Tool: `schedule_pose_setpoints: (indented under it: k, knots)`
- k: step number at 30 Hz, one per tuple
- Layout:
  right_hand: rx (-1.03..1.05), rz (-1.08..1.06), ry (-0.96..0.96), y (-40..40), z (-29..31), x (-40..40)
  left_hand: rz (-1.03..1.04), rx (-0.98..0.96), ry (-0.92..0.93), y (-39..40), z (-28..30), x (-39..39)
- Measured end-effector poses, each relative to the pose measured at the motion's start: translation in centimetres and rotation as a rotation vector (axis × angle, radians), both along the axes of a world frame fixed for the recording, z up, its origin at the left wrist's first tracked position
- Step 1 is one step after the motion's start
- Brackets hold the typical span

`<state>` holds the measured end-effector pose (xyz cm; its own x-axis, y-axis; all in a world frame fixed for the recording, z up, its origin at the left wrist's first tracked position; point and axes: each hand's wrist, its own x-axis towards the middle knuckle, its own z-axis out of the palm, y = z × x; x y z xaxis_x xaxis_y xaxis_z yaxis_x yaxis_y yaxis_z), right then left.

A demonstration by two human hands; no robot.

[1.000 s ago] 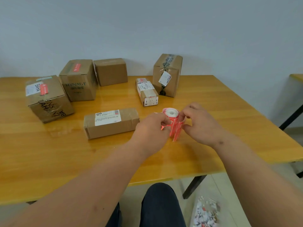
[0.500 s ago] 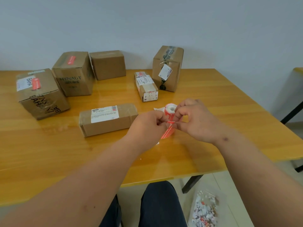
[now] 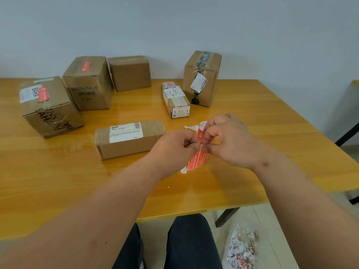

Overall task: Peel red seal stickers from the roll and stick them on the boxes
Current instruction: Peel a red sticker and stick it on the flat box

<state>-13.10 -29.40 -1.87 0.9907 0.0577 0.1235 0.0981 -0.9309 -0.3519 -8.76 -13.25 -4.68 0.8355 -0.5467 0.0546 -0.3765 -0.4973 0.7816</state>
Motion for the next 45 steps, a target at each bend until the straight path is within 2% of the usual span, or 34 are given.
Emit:
schedule_pose_setpoints:
  k: [9, 21, 29, 33, 39, 45]
  knots:
    - [-0.064, 0.008, -0.047, 0.4, -0.6, 0.2, 0.010, 0.000, -0.001, 0.1, -0.1, 0.3]
    - [-0.047, 0.050, -0.175, 0.5, -1.3, 0.6, 0.037, -0.095, 0.211, 0.4, 0.2, 0.8]
    - [-0.059, 0.040, -0.132, 0.6, -0.6, 0.6, 0.024, -0.078, 0.254, 0.5, 0.4, 1.1]
    - [-0.135, 0.005, -0.085, 0.5, 0.1, 1.0, -0.005, -0.063, 0.207, 0.4, 1.2, 1.1]
    - [-0.112, 0.011, -0.099, 0.3, 0.0, 1.6, 0.011, -0.181, 0.189, 0.8, 1.0, 1.4]
    - [-0.129, 0.018, -0.084, 0.1, -0.4, 1.7, 0.018, -0.082, 0.156, 0.8, 0.8, 1.6]
